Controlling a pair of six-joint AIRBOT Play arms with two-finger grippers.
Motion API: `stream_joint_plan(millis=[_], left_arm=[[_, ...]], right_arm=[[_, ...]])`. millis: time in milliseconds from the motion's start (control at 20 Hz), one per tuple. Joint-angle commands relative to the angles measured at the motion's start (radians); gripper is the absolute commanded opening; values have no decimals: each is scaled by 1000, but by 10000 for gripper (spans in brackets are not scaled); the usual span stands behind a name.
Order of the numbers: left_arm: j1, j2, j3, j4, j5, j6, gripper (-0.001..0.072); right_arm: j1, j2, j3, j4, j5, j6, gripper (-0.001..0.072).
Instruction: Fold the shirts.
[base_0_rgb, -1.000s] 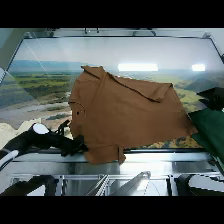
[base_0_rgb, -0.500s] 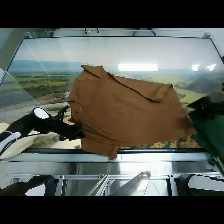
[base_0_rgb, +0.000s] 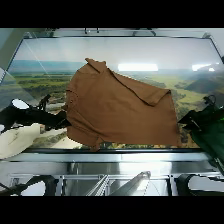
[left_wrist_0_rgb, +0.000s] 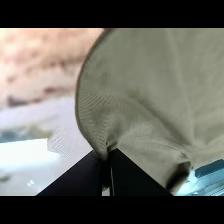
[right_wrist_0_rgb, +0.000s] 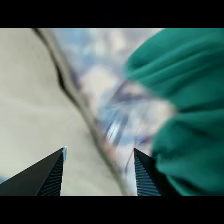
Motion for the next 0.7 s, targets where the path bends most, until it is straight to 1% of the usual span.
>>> stream_joint_plan(millis=[0,100,150,200,300,350,400,450,500,550,650], left_arm=[[19,-1,38,15,-9,26,31],[19,-1,44,15,-5,38,31],[19,-5,43,15,-6,48,31],[19,-13,43,15,-9,48,31],[19,-37,43,13,-24,48,32],[19,-48,43,13,-34,48,32],[19,-56,43,13,-40,48,31],[19,-59,43,13,-42,49,32],[19,-59,43,14,-41,53,32],[19,-58,43,13,-42,57,32],[19,-58,43,14,-44,59,32]], right_arm=[[76,-3,-58,-13,-9,2,507],[101,-3,-87,23,16,-2,498],[105,-3,-100,51,32,-22,407],[105,-2,-117,90,50,-49,366],[105,-2,-145,142,56,-80,359],[105,-2,-151,166,71,-108,263],[105,-3,-153,174,97,-115,254],[102,-2,-153,173,130,-112,301],[98,-2,-153,173,165,-112,313],[92,4,-156,174,187,-111,313],[64,33,-180,165,177,-104,313]])
